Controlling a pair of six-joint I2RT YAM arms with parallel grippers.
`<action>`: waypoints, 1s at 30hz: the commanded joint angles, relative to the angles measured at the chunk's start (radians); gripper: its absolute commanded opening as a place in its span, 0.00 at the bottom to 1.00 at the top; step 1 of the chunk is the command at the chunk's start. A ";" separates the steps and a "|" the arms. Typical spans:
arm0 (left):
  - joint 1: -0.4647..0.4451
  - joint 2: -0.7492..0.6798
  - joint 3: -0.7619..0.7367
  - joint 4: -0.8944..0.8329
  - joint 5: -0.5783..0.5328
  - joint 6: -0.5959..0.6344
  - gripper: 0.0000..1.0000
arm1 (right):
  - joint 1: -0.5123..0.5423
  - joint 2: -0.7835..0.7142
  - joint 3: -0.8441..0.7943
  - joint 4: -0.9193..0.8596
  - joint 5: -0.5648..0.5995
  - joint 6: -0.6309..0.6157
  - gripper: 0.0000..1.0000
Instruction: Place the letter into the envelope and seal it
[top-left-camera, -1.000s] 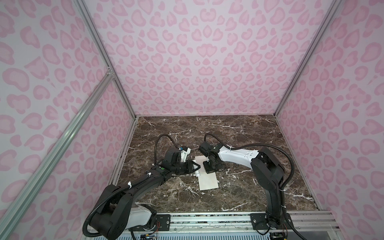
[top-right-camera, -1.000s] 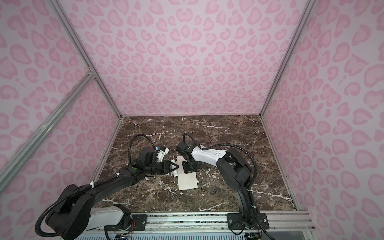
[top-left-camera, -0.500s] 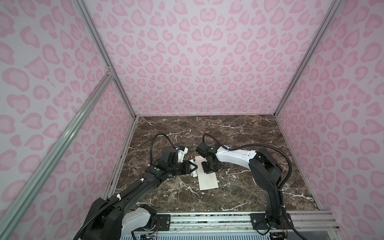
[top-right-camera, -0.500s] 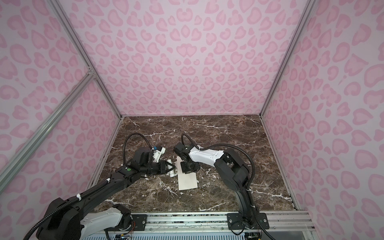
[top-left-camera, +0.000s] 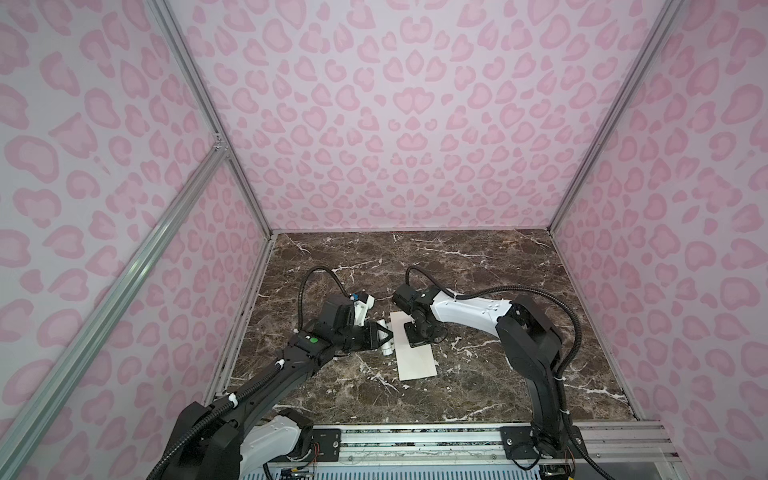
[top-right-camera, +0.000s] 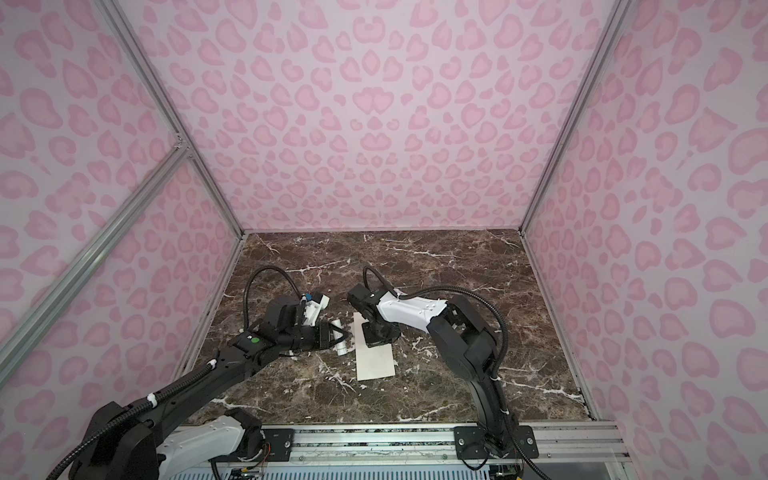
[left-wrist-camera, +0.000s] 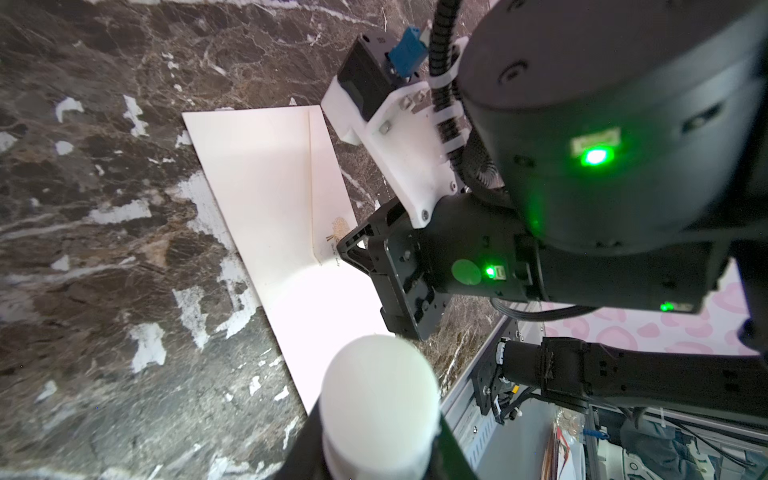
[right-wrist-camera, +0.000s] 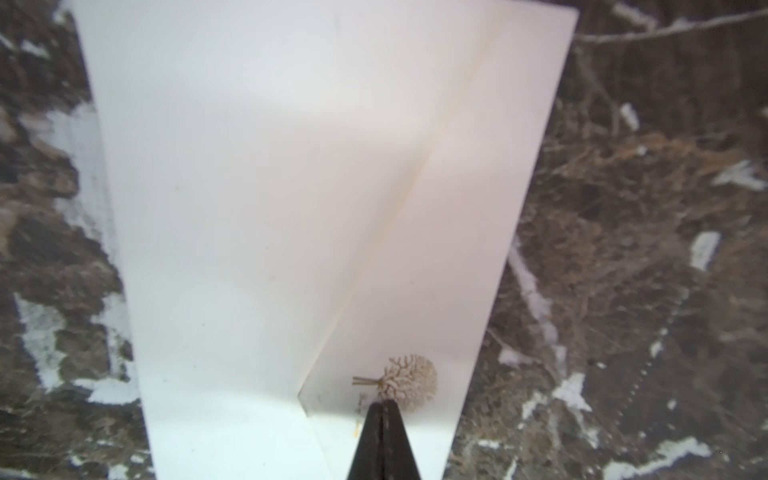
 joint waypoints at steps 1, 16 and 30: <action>0.001 0.004 0.017 -0.010 0.001 0.015 0.05 | 0.002 0.052 -0.028 -0.001 -0.009 -0.002 0.00; 0.001 -0.028 0.016 -0.028 0.004 0.023 0.05 | 0.008 0.060 -0.051 0.024 -0.006 0.035 0.16; 0.001 -0.028 0.017 -0.024 0.005 0.024 0.05 | 0.008 0.077 -0.038 0.044 -0.036 0.031 0.08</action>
